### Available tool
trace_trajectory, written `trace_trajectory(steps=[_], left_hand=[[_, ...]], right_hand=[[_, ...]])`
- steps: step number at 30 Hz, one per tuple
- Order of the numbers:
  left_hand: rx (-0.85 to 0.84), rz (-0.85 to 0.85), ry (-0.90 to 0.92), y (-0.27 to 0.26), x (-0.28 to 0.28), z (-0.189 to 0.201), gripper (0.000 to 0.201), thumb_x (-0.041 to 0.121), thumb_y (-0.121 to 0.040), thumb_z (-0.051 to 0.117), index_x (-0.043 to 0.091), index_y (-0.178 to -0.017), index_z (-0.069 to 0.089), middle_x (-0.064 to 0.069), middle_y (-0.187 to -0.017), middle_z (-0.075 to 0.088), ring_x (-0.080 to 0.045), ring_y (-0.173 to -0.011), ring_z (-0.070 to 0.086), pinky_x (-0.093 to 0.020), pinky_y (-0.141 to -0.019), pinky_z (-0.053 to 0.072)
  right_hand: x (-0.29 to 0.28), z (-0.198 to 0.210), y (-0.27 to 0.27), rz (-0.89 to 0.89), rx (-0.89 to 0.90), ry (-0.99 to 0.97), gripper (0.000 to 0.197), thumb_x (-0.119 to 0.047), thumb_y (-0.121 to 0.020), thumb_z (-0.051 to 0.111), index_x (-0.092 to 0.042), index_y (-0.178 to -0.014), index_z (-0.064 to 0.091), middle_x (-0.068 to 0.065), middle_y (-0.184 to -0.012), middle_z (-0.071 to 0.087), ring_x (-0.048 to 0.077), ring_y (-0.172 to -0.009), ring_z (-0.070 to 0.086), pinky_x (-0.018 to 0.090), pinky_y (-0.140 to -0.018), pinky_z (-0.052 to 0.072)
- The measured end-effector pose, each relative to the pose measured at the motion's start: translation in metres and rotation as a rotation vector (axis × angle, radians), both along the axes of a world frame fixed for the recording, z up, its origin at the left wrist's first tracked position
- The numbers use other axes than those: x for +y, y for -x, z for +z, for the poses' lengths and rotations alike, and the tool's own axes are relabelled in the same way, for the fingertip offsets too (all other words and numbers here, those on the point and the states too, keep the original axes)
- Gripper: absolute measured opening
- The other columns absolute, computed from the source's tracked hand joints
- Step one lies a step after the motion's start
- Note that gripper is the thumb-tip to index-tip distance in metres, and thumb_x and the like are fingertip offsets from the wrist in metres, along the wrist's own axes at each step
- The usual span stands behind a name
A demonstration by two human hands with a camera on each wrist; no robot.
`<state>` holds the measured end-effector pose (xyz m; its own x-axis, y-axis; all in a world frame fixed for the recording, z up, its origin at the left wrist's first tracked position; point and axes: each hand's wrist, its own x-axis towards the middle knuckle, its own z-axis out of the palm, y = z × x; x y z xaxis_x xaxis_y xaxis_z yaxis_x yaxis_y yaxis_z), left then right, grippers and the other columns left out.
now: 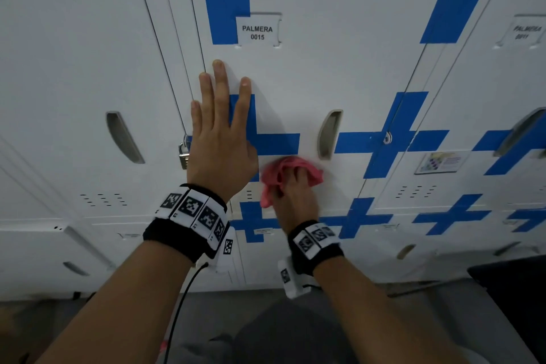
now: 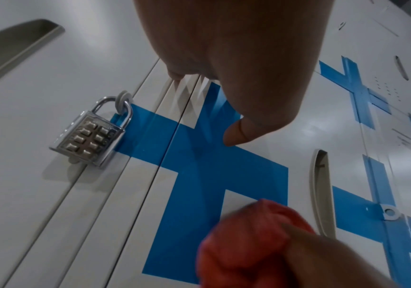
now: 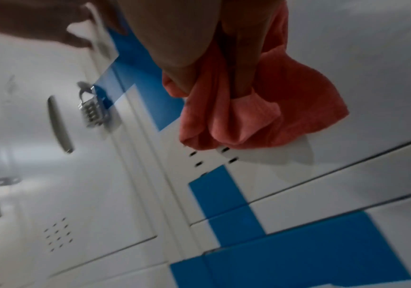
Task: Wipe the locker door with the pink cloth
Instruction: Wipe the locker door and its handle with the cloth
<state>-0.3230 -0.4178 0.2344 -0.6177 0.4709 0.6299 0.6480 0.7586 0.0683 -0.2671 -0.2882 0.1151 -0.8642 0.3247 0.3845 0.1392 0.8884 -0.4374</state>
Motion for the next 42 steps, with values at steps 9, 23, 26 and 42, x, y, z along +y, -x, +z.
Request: trace_trajectory(steps=[9,23,26,42], left_hand=[[0.026,0.008,-0.006,0.002,-0.001,-0.002,0.092,0.012,-0.083,0.057,0.01,-0.163,0.011,-0.026,-0.168,-0.005,-0.046,-0.155,-0.003,-0.063,-0.123,0.016],[-0.004,-0.011,-0.096,-0.005,0.005,-0.004,0.087,0.008,-0.087,0.056,0.009,-0.163,0.012,-0.023,-0.169,-0.005,-0.044,-0.156,-0.003,-0.062,-0.122,0.022],[-0.014,-0.014,-0.083,-0.005,0.003,-0.004,0.09,0.009,-0.087,0.059,0.009,-0.163,0.011,-0.022,-0.169,-0.007,-0.044,-0.156,-0.004,-0.062,-0.123,0.02],[-0.085,-0.018,-0.045,-0.011,-0.002,0.004,0.096,0.015,-0.086,0.065,0.01,-0.163,0.009,-0.019,-0.169,-0.012,-0.043,-0.156,-0.005,-0.062,-0.118,0.032]], right_hand=[[-0.021,0.008,0.003,0.165,-0.09,-0.051,0.041,-0.015,-0.088,0.065,-0.003,-0.125,0.052,0.019,-0.122,0.055,0.033,-0.088,0.064,0.042,-0.063,0.059],[0.116,0.024,-0.065,-0.163,-0.125,0.083,0.043,-0.018,-0.093,0.058,-0.011,-0.134,0.046,0.009,-0.141,0.044,0.027,-0.112,0.058,0.037,-0.091,0.05],[0.106,0.039,-0.066,-0.141,-0.01,0.12,0.037,-0.02,-0.093,0.057,-0.009,-0.127,0.051,0.008,-0.13,0.051,0.024,-0.107,0.058,0.039,-0.088,0.053],[0.062,0.092,-0.041,-0.054,-0.035,0.026,0.025,-0.017,-0.096,0.053,-0.01,-0.12,0.056,0.009,-0.114,0.062,0.018,-0.091,0.066,0.029,-0.078,0.056]])
